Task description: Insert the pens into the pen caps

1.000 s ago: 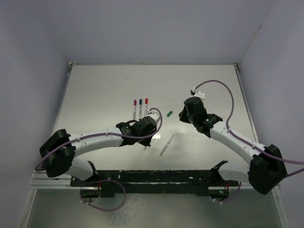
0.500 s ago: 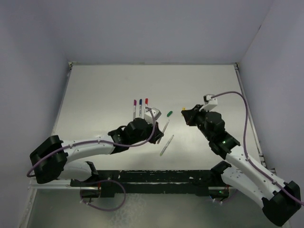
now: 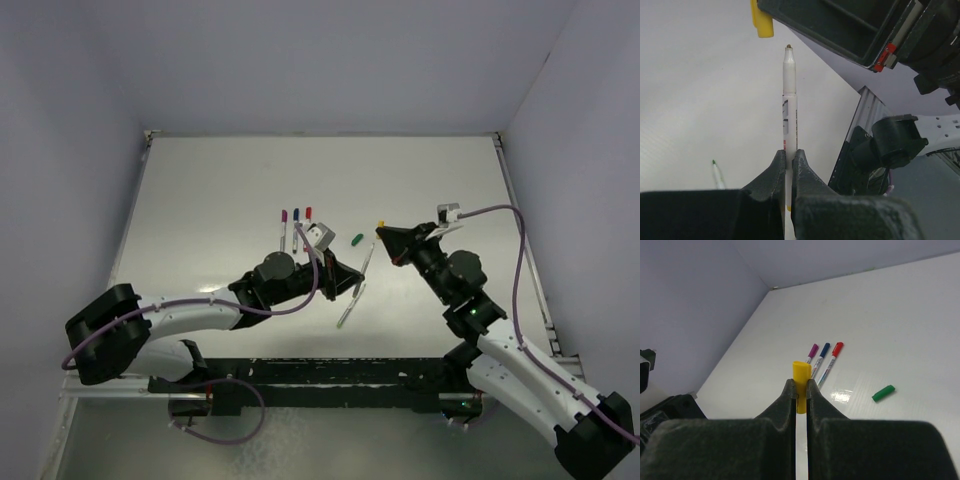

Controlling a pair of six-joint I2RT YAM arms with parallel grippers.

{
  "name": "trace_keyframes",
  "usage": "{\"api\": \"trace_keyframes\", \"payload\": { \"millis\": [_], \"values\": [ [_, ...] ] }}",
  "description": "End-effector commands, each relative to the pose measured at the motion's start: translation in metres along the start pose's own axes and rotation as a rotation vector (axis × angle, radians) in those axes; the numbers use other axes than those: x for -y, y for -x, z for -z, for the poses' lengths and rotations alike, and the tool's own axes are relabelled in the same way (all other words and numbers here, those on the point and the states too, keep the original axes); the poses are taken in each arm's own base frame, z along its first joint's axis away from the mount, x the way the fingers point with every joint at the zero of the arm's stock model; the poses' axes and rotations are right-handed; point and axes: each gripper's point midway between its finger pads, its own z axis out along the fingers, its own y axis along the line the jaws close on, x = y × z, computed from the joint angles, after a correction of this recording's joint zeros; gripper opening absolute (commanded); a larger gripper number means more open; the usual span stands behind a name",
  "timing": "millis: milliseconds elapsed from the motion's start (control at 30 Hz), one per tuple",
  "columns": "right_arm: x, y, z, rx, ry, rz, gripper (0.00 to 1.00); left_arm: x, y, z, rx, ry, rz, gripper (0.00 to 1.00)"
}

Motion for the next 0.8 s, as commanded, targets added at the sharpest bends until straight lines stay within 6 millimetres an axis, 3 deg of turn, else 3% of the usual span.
{"api": "trace_keyframes", "payload": {
  "millis": [0, 300, 767],
  "values": [
    [-0.022, 0.026, 0.001, 0.102, 0.092, -0.017, 0.0, 0.023, 0.026, -0.003, 0.093, -0.101, 0.022, 0.0],
    [-0.027, 0.034, 0.006, 0.155, 0.127, -0.054, 0.0, 0.016, 0.026, -0.004, 0.098, -0.062, 0.039, 0.0],
    [-0.039, 0.027, 0.007, 0.137, 0.202, -0.095, 0.0, 0.011, 0.024, -0.009, 0.097, -0.041, 0.053, 0.0]
  ]
}}
